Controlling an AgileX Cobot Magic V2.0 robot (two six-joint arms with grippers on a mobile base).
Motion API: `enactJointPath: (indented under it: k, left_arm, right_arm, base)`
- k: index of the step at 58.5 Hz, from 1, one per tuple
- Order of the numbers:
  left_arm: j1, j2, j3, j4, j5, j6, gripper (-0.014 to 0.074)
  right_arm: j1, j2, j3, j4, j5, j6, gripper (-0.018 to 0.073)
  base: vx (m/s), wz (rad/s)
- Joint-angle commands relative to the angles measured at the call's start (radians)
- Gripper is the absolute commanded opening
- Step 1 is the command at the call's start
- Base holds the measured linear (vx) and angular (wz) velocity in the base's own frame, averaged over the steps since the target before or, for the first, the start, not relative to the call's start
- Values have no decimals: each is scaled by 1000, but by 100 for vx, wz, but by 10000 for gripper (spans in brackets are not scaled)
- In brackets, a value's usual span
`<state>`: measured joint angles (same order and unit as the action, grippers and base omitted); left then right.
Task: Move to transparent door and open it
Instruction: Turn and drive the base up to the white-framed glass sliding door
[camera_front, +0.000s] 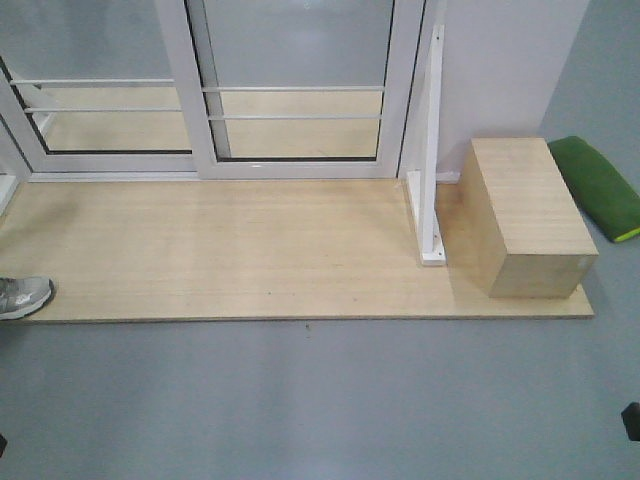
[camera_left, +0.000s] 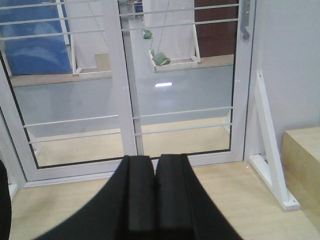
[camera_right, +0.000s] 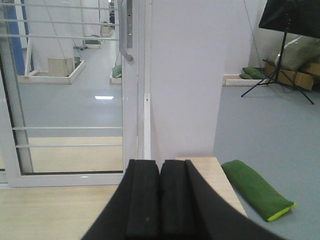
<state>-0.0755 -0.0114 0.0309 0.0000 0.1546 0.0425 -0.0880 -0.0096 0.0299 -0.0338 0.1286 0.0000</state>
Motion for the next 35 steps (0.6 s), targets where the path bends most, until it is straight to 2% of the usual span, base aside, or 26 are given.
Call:
enactJointPath:
  k: [1,35]
  left_arm:
    - [-5,7,9,-6,-84,-3,-6]
    - [-5,7,9,-6,-84,-3,-6]
  right_arm:
    - [-5,-16,4,-6,-84,0,-6]
    - [-5,-16,4,-6,-84,0,-6]
  base:
    - [53,13]
    - [51,8]
